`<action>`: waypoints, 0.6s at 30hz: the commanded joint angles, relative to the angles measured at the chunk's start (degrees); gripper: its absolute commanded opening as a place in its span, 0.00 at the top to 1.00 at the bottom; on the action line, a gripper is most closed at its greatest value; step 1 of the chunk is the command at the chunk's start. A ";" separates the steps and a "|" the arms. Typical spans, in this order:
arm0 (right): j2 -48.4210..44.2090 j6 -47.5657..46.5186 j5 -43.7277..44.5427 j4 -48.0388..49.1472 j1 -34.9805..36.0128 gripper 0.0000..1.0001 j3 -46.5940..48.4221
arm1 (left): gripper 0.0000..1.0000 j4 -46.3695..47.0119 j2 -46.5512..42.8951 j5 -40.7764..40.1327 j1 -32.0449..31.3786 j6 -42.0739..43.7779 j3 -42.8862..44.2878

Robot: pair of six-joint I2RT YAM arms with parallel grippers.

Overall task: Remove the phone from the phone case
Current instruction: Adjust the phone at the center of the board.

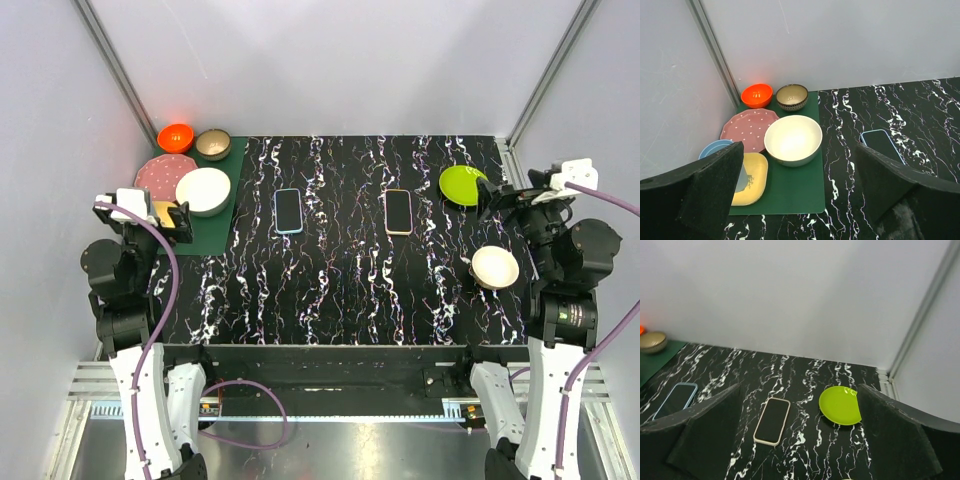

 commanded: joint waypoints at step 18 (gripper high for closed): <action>2.78 -6.49 -15.85 -6.85 0.38 0.00 -2.39 | 0.01 -6.96 22.91 0.04 -8.57 1.84 9.30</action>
